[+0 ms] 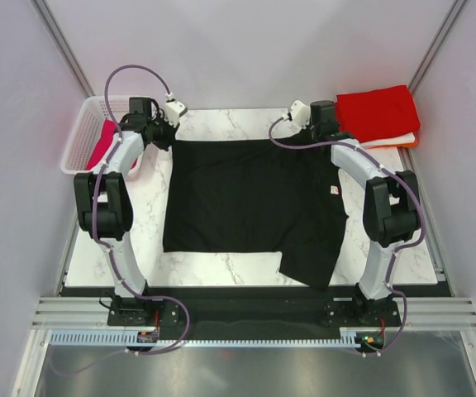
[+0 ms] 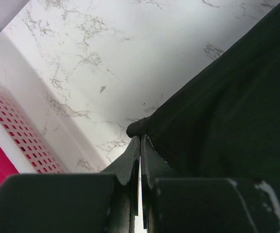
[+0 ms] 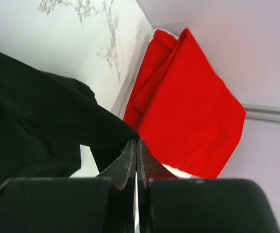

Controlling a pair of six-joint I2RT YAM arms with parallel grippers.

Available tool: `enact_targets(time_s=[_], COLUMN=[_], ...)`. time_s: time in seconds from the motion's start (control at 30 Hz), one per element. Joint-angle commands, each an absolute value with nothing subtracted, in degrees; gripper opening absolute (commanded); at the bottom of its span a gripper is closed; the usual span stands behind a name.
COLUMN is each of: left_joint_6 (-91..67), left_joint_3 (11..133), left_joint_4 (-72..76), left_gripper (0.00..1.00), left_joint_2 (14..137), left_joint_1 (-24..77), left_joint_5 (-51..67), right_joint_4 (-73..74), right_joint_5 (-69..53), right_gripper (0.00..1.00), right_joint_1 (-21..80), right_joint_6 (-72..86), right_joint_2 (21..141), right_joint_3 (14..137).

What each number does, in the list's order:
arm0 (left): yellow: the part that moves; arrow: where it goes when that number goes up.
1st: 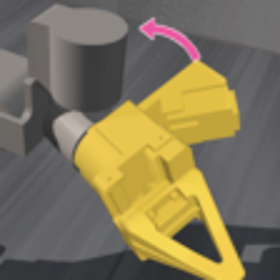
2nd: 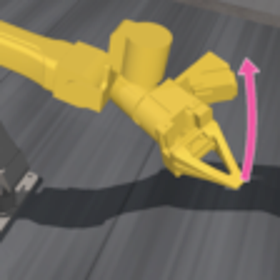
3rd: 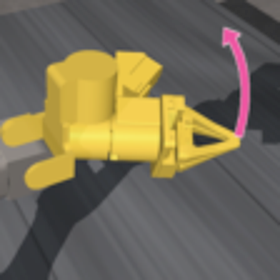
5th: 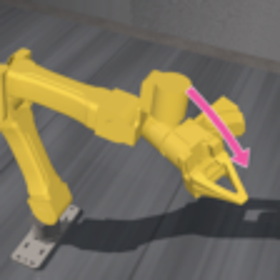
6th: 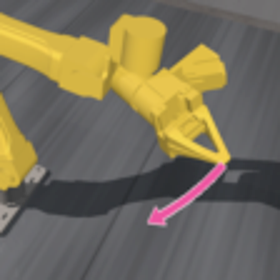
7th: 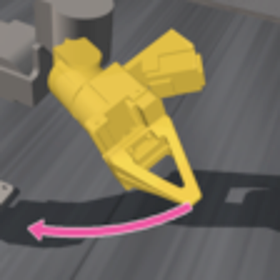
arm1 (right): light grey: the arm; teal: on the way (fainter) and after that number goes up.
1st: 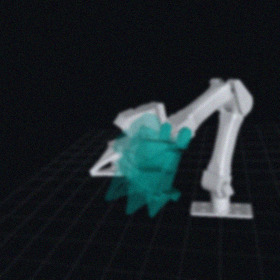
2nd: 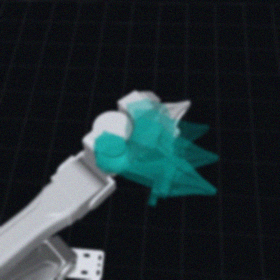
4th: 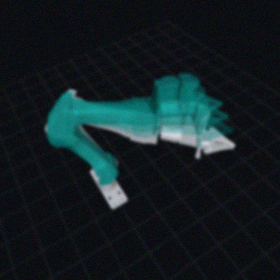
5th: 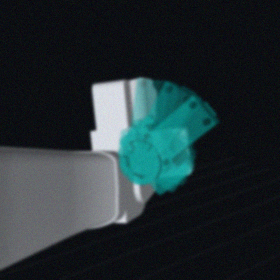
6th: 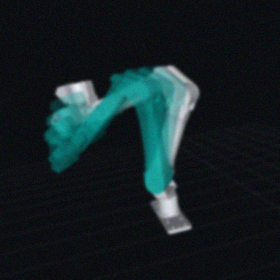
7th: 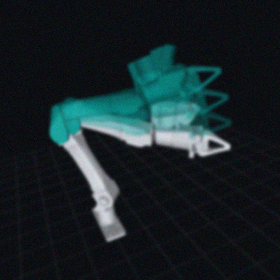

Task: Fold and stack the t-shirts
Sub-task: Fold the tshirt

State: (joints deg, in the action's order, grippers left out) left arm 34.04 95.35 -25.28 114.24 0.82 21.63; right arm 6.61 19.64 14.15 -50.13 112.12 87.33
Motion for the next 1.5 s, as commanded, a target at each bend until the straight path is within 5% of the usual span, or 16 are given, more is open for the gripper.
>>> enact_targets(time_s=[0.0,0.8,1.47], left_joint_6=[37.0,35.59,40.96], left_joint_3=[94.13,94.31,80.77], left_joint_4=[-24.7,-26.27,-30.5], left_gripper=[0.02,0.02,0.02], left_joint_2=[109.16,109.34,104.59], left_joint_1=[0.53,1.32,1.05], left_joint_5=[23.64,24.87,24.08], right_joint_4=[11.6,19.42,28.65], right_joint_5=[21.45,22.68,18.9], right_gripper=[0.0,0.0,0.0], right_joint_1=[14.68,18.02,23.81], right_joint_6=[-47.64,-42.01,-33.84], right_joint_2=[106.0,107.41,96.51], right_joint_3=[86.4,88.68,72.69])
